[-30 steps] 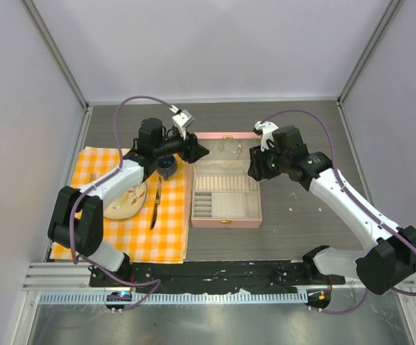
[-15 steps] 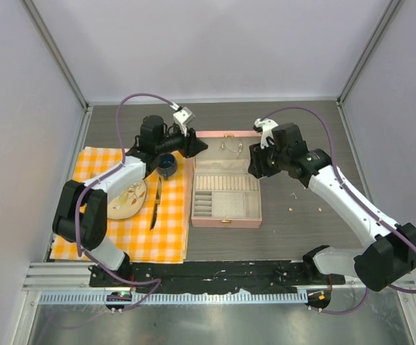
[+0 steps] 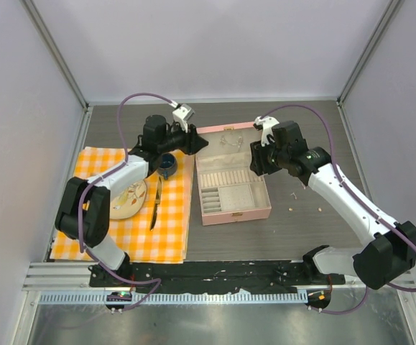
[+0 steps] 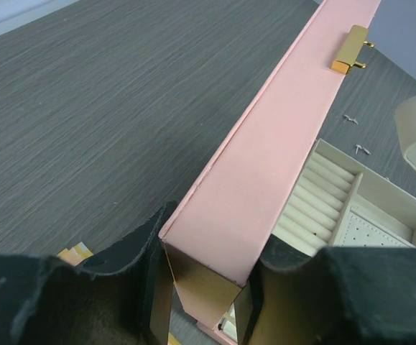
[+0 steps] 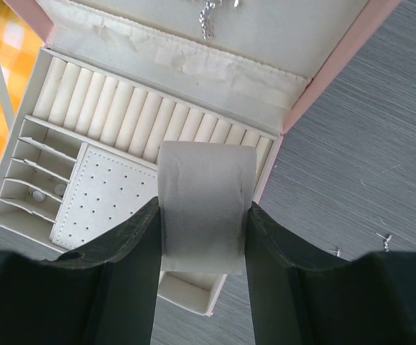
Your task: Organize the mixed jewelry
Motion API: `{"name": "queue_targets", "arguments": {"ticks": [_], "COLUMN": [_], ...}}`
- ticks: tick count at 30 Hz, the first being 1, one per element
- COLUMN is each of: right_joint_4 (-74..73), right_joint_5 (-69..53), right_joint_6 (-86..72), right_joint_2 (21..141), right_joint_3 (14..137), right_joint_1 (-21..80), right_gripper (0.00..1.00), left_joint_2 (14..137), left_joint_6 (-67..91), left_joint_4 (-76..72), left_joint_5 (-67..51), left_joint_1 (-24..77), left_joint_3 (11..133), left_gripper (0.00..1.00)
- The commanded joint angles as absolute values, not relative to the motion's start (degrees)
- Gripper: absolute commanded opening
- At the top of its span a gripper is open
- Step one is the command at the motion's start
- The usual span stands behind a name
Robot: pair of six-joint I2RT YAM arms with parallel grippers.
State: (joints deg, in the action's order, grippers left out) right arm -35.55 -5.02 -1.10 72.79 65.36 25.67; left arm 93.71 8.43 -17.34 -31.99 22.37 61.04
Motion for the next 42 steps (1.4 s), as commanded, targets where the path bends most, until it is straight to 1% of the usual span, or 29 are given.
{"name": "queue_targets", "arguments": {"ticks": [1,10,18,22,24,25,27,28,30,31,33,34,36,37,39,40,42], "right_joint_4": [-33.8,-34.0,-33.0,-32.7,-32.5,-32.5,-32.3,-32.3,-32.3,-32.3,-32.3,-32.3,-32.3,-32.4,-32.5,-32.3,-32.3], "right_joint_5": [-1.8,2.1,3.4,3.9,3.9,3.8,3.9,4.0,4.0,3.9,3.9,3.9,4.0,4.2,4.2,4.2,4.2], "right_joint_6": [-0.4,1.7,3.1,3.7,3.6,3.6,3.6,3.7,3.6,3.5,3.4,3.4,3.4,3.4,3.2,3.1,2.9], "right_joint_2": [73.6,75.1,76.0,76.8,76.8,76.8,76.7,76.8,77.1,77.3,77.6,77.8,78.1,78.3,78.3,78.3,78.4], "right_joint_3": [67.0,65.3,62.1,61.1,60.7,60.7,60.7,60.8,61.0,61.0,61.2,61.2,61.3,61.4,61.3,61.3,60.8], "right_joint_1": [25.5,25.6,25.7,25.8,25.9,26.1,26.3,26.5,26.5,26.9,27.0,27.1,27.4,27.6,27.7,27.8,27.9], "right_gripper": [0.01,0.01,0.01,0.01,0.01,0.01,0.01,0.01,0.01,0.01,0.01,0.01,0.01,0.01,0.01,0.01,0.01], "left_joint_2": [93.9,92.1,90.5,89.8,89.6,89.3,89.1,89.0,88.9,88.6,88.4,88.3,88.2,88.1,87.7,87.7,87.5], "left_joint_6": [12.3,13.2,14.3,14.6,14.6,14.4,14.4,14.5,14.7,14.8,14.9,14.7,14.6,14.5,14.4,14.4,14.4], "left_joint_4": [-25.2,-27.1,-27.1,-26.5,-26.0,-25.9,-25.7,-25.6,-25.4,-25.4,-25.0,-24.8,-24.2,-23.9,-23.6,-23.5,-23.4], "left_joint_5": [-25.0,-22.2,-24.4,-25.2,-25.7,-25.8,-26.2,-26.3,-26.6,-26.7,-26.8,-26.8,-26.9,-26.8,-26.8,-26.9,-27.0], "left_joint_1": [21.4,20.2,20.2,20.2,20.2,20.2,20.3,20.3,20.4,20.5,20.7,20.8,20.9,20.9,20.9,21.0,21.1], "left_joint_3": [61.5,59.9,59.2,59.2,59.2,59.2,59.1,59.1,59.2,59.2,59.3,59.5,59.5,59.7,59.7,59.7,59.6], "left_gripper": [0.00,0.00,0.00,0.06,0.13,0.19,0.25,0.30,0.36,0.43,0.50,0.55,0.59,0.64,0.67,0.73,0.76]}}
